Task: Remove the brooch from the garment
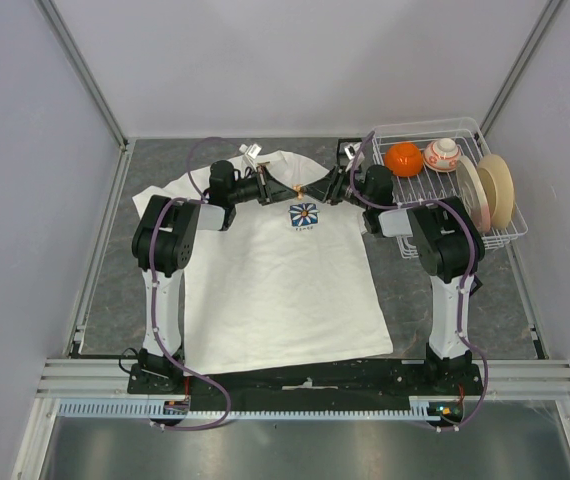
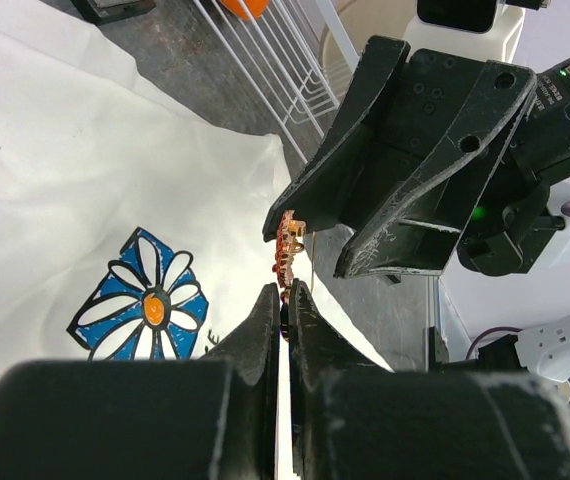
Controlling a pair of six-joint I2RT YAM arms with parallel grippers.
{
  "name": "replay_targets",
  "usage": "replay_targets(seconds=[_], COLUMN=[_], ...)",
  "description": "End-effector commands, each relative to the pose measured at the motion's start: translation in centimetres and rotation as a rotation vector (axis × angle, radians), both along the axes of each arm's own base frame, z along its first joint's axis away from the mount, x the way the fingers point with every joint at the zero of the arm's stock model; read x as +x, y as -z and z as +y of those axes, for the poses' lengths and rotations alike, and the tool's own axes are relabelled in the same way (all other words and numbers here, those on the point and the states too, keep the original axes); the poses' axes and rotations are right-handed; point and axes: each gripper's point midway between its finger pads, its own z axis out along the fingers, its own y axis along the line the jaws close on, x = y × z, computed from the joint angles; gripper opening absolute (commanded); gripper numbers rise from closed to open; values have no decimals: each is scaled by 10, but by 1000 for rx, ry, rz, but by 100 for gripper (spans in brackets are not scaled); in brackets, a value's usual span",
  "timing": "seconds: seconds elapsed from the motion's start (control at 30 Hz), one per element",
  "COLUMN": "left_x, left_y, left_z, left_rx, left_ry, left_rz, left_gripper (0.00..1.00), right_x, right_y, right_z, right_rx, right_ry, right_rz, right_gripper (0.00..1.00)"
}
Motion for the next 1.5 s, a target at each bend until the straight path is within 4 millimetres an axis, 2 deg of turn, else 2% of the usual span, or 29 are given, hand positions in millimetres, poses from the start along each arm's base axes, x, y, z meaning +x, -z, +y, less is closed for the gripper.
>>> replay_targets(seconds=[0.0, 0.33, 0.47, 1.07, 1.13, 1.33, 1.47], left_x=[0, 0, 0, -2, 1, 3, 7], left_y=[-36, -36, -36, -37, -35, -31, -24], left_z=[-2, -2, -2, -4, -3, -1, -1], left_rx=[-22, -23, -23, -7, -4, 13, 30], left_ry=[11, 12, 12, 6, -2, -11, -15], left_rz=[-134, -135, -137, -148, -142, -126, -100], left_gripper=[2, 2, 2, 2, 2, 2, 2], right_x=[5, 3, 3, 5, 6, 3, 3], right_y=[-10, -6, -6, -1, -4, -14, -22], right_z=[6, 10, 12, 9, 9, 4, -3], right_rx=[-1, -8, -10, -42, -38, -25, 6], right_ry=[-27, -48, -52, -23, -18, 0, 17], right_rz=[-62, -53, -52, -40, -51, -73, -91], right_gripper=[44, 37, 31, 21, 23, 38, 44])
